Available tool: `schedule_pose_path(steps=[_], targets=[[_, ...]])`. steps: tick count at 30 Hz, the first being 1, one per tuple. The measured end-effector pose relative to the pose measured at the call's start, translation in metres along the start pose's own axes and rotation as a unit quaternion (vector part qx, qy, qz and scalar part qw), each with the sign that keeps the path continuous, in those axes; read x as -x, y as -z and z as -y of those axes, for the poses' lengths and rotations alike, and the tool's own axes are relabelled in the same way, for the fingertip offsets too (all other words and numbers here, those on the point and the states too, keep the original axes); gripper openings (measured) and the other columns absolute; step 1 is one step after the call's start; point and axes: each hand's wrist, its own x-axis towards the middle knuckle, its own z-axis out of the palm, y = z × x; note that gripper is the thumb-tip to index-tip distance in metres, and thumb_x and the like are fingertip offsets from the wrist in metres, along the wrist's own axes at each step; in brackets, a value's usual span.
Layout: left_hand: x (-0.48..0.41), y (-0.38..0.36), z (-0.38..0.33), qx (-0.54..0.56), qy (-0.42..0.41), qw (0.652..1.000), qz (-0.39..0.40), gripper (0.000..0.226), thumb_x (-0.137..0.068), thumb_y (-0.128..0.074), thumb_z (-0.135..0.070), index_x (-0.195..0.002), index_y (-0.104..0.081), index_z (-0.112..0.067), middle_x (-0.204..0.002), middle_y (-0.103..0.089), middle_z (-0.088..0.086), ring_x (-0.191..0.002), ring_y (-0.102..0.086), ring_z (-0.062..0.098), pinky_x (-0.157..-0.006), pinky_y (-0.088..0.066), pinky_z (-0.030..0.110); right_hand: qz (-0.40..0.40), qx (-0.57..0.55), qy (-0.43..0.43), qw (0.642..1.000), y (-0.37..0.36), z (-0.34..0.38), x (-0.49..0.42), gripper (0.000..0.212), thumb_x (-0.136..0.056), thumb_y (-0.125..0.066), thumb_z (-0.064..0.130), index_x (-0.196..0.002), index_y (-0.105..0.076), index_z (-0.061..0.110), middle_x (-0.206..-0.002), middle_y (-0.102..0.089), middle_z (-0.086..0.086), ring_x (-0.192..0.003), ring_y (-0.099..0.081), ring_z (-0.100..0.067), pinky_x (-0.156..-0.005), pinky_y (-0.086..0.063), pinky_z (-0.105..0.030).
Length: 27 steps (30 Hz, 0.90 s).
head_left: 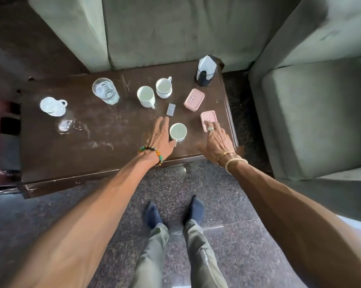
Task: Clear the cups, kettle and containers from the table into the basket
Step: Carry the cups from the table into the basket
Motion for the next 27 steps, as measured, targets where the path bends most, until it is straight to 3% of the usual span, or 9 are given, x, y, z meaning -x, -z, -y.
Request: schedule_pose_path(steps=[4, 14, 17, 21, 27], targets=[[-0.025, -0.041, 0.022, 0.002, 0.039, 0.999, 0.02, 0.087, -0.085, -0.068, -0.029, -0.151, -0.015, -0.01, -0.156, -0.021, 0.013, -0.143, -0.026, 0.027, -0.113, -0.029, 0.04, 0.043, -0.028, 0.002, 0.999, -0.042, -0.011, -0.035, 0.077, -0.083, -0.067, 0.035, -0.147, -0.026, 0.018, -0.143, -0.037, -0.01, -0.121, -0.049, -0.036, -0.093, -0.047, -0.047], [-0.078, -0.106, 0.052, 0.073, 0.121, 0.988, 0.061, 0.1, -0.068, -0.083, -0.029, -0.146, -0.023, -0.019, -0.14, -0.043, 0.013, -0.128, -0.047, 0.031, -0.103, -0.042, 0.039, 0.111, -0.09, -0.003, 0.99, -0.11, 0.0, -0.11, 0.084, -0.08, -0.065, 0.024, -0.15, -0.018, 0.026, -0.144, -0.037, -0.008, -0.121, -0.053, -0.034, -0.098, -0.048, -0.046], [-0.085, -0.116, 0.046, 0.107, 0.12, 0.986, 0.04, 0.088, -0.069, -0.082, -0.024, -0.141, -0.032, -0.019, -0.132, -0.052, 0.01, -0.116, -0.055, 0.03, -0.096, -0.048, 0.039, 0.119, -0.086, 0.023, 0.989, -0.118, 0.001, -0.121, 0.082, -0.081, -0.067, 0.027, -0.149, -0.021, 0.028, -0.147, -0.039, -0.007, -0.123, -0.053, -0.034, -0.1, -0.047, -0.046], [-0.089, -0.115, 0.041, 0.129, 0.137, 0.982, -0.03, 0.052, -0.078, -0.071, -0.022, -0.124, -0.049, -0.017, -0.117, -0.064, 0.008, -0.106, -0.06, 0.031, -0.082, -0.049, 0.037, 0.105, -0.099, 0.023, 0.989, -0.12, 0.009, -0.118, 0.062, -0.077, -0.073, 0.036, -0.129, -0.039, 0.031, -0.128, -0.052, -0.003, -0.107, -0.061, -0.035, -0.088, -0.052, -0.044], [-0.064, -0.074, 0.047, 0.144, 0.126, 0.981, -0.021, 0.045, -0.08, -0.069, -0.025, -0.122, -0.051, -0.024, -0.114, -0.067, 0.003, -0.102, -0.062, 0.028, -0.081, -0.052, 0.036, 0.077, -0.119, 0.042, 0.989, -0.101, 0.036, -0.093, 0.054, -0.072, -0.075, 0.045, -0.112, -0.042, 0.034, -0.112, -0.05, 0.006, -0.099, -0.059, -0.02, -0.077, -0.048, -0.033]])
